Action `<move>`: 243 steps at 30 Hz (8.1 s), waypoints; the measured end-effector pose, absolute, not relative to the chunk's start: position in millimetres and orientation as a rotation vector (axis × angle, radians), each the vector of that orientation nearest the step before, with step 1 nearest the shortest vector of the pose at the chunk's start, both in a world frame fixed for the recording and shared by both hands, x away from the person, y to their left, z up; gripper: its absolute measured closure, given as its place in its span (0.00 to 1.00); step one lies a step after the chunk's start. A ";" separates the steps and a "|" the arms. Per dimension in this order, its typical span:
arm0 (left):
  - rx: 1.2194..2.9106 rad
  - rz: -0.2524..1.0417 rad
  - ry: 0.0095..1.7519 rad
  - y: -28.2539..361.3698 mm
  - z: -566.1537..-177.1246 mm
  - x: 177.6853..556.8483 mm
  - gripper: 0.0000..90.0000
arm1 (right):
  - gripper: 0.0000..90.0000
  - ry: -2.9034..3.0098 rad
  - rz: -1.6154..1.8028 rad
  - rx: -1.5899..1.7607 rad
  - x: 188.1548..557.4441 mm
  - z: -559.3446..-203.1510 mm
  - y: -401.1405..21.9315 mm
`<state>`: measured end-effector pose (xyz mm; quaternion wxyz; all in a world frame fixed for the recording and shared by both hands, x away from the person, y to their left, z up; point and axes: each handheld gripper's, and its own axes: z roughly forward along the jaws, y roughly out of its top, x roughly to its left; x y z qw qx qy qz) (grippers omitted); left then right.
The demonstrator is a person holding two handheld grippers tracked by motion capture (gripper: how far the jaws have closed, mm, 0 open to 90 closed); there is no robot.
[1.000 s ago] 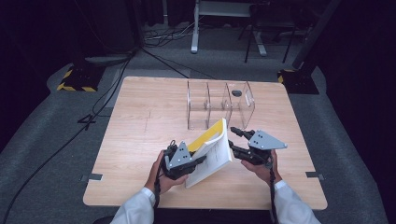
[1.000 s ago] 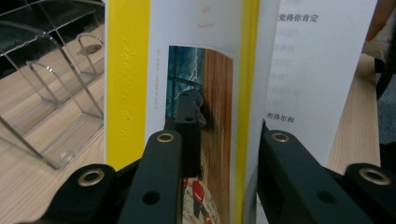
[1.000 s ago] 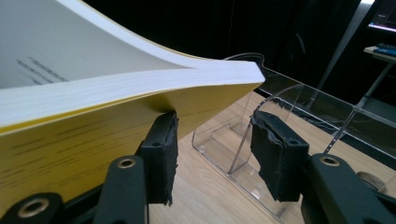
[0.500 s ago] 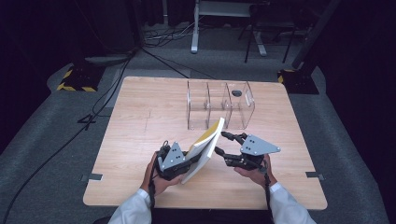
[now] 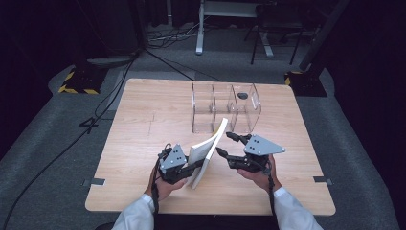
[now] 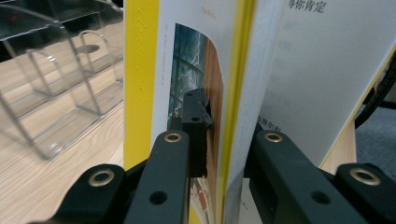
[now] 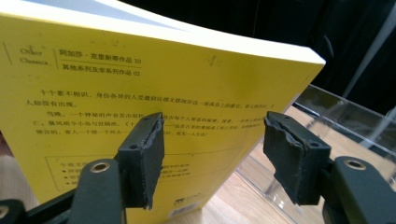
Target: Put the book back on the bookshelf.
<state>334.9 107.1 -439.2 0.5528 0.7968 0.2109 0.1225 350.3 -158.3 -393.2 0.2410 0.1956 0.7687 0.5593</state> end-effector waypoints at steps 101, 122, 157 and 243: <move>1.981 0.234 0.318 150.9 -436.2 307.3 0.73 | 0.74 2.539 1.654 0.097 343.0 -431.2 -192.0; 2.073 0.319 0.393 123.2 -470.2 320.3 0.64 | 0.80 2.519 1.558 0.129 327.8 -437.7 -188.0; 2.221 0.423 0.546 88.1 -472.6 353.4 0.37 | 0.83 2.319 1.575 0.477 355.3 -440.9 -240.5; 2.229 0.353 0.922 179.4 -504.1 333.5 0.17 | 0.84 1.837 1.296 0.938 484.3 -370.2 -236.6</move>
